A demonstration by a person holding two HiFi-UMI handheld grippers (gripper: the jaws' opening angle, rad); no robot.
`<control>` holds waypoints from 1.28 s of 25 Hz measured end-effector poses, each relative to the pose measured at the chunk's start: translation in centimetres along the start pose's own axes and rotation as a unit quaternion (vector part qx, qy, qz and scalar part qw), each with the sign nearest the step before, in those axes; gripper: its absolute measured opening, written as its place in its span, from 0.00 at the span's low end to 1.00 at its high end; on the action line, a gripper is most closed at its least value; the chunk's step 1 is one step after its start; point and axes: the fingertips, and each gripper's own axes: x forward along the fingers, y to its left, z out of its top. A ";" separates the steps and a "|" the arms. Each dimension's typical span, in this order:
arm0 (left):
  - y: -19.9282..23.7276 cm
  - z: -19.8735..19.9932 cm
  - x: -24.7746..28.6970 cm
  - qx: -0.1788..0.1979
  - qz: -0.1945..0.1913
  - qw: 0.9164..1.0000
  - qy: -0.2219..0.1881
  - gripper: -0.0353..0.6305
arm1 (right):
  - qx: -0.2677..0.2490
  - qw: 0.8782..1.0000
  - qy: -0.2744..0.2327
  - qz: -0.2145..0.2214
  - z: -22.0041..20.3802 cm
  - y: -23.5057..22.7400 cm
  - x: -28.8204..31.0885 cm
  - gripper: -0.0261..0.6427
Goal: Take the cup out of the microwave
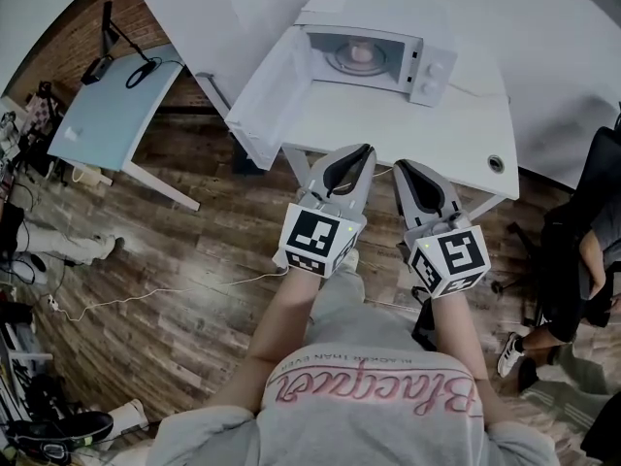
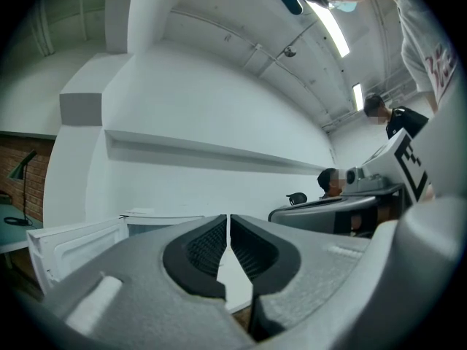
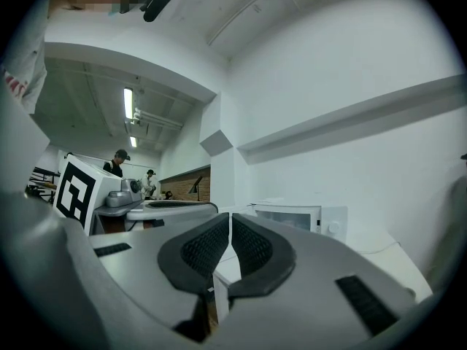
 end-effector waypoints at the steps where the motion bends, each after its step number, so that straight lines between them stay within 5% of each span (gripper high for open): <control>1: 0.5 -0.1 0.4 -0.001 0.000 1.000 0.001 0.06 | -0.001 1.000 0.002 0.001 0.0 -0.2 0.6 0.06; 32: 10.8 -3.3 13.1 -0.010 -0.045 0.999 0.015 0.06 | -0.003 0.999 0.025 -0.046 -1.2 -9.4 13.6 0.06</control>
